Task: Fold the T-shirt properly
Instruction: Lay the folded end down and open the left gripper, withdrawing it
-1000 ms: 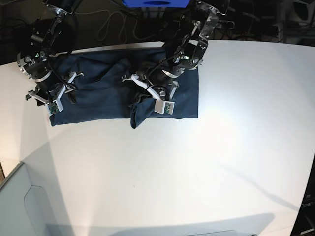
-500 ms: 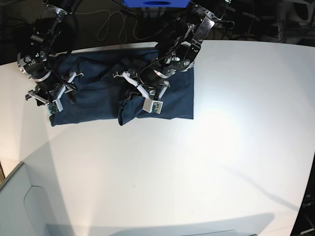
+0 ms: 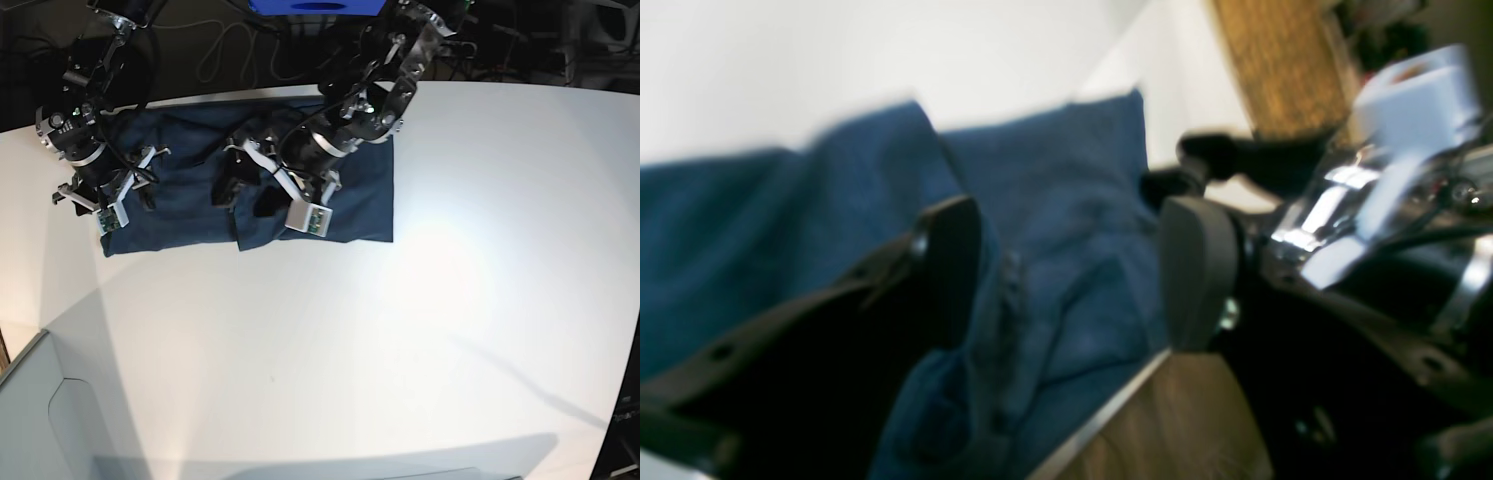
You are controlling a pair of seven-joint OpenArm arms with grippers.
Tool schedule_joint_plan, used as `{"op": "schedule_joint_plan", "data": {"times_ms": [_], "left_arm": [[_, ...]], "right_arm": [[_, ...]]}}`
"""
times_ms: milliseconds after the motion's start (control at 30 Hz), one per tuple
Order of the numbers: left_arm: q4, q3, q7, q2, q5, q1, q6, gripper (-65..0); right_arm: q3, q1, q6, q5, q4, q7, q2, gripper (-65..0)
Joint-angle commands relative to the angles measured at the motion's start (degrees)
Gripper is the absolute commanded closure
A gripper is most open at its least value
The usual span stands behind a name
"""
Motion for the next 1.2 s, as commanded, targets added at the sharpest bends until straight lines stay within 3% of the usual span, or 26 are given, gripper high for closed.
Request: {"op": "schedule_joint_plan", "data": {"times_ms": [0, 100, 167, 267, 433, 700, 833, 1000, 1167], "left_arm": [[1.9, -0.1, -0.8, -1.2, -0.4, 0.3, -0.3, -37.1], [2.3, -0.1, -0.8, -5.1, -0.6, 1.3, -0.7, -32.0], [0.8, 0.2, -0.8, -5.6, -0.6, 1.7, -0.9, -28.9], [-3.0, 0.3, -0.8, -4.8, -0.6, 1.7, -0.9, -28.0], [-9.7, 1.5, -0.3, -0.2, -0.6, 0.8, -1.0, -28.0], [-14.6, 18.3, -0.3, 0.2, -0.5, -8.6, -1.0, -28.0], [-16.1, 22.7, -0.7, 0.8, -0.5, -10.4, -1.0, -28.0], [-13.0, 19.4, -0.7, -0.7, -0.6, -9.8, -1.0, -28.0], [-5.6, 6.6, -0.8, -6.2, -0.7, -4.1, -1.0, -28.0]], "right_arm": [[0.2, 0.9, 0.9, 0.6, 1.2, 1.4, 0.6, -32.1], [0.2, 1.0, 0.9, 0.6, 1.2, 1.4, 0.6, -32.1], [0.3, 1.0, 0.9, 0.6, 1.2, 1.4, 0.6, -32.1], [0.3, 1.0, 0.9, 0.6, 1.2, 1.4, 0.5, -32.1], [0.3, 1.0, 0.9, 0.6, 1.3, 1.4, 0.5, -32.1], [4.8, 1.1, 0.9, 0.6, 1.2, 1.4, 0.2, -32.1], [7.1, 2.5, 0.9, 0.6, 0.8, 1.4, 0.2, -33.9], [9.8, 4.4, 0.9, 0.6, -2.5, 1.4, 0.4, -42.4], [10.6, 5.2, 0.9, 0.9, -7.5, 1.4, 0.6, -44.9]]}}
